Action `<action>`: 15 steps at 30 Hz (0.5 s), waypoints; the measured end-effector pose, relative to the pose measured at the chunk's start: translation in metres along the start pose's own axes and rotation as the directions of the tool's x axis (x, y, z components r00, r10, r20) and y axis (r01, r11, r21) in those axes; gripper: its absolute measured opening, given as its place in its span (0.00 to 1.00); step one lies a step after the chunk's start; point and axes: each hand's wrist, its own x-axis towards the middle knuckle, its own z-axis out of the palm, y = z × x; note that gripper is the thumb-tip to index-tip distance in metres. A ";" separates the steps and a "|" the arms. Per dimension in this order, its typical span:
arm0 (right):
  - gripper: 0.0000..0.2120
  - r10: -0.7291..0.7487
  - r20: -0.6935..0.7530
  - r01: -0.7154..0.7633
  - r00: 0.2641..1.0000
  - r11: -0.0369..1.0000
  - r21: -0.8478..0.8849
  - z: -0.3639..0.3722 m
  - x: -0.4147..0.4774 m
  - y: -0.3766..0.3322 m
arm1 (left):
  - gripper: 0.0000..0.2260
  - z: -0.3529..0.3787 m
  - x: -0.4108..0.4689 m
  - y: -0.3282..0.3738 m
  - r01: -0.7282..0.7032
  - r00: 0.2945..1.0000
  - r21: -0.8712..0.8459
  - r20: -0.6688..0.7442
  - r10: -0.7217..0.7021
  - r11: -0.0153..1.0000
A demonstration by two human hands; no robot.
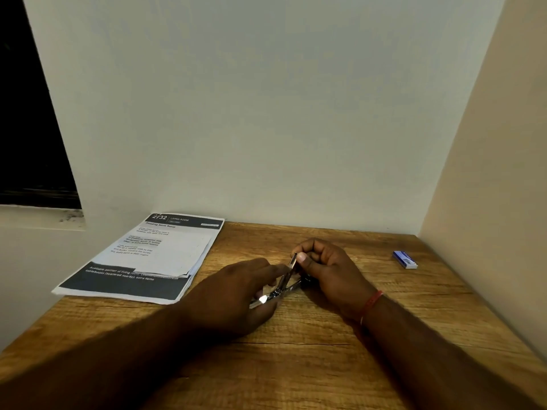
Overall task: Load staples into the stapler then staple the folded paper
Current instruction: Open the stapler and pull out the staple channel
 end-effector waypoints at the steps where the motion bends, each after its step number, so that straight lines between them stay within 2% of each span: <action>1: 0.07 -0.001 -0.001 0.001 1.000 1.000 -0.007 0.000 0.000 0.000 | 0.25 0.000 0.000 0.001 -0.003 1.000 0.001 0.001 0.003 1.000; 5: 0.07 -0.001 -0.001 0.001 1.000 0.999 -0.037 0.000 0.000 -0.001 | 0.22 -0.001 0.000 0.003 0.010 1.000 -0.004 -0.002 -0.010 1.000; 15: 0.06 0.008 -0.009 -0.008 1.000 1.000 -0.023 0.002 -0.001 0.000 | 0.13 -0.004 -0.002 0.005 0.038 0.992 -0.046 -0.120 -0.043 0.998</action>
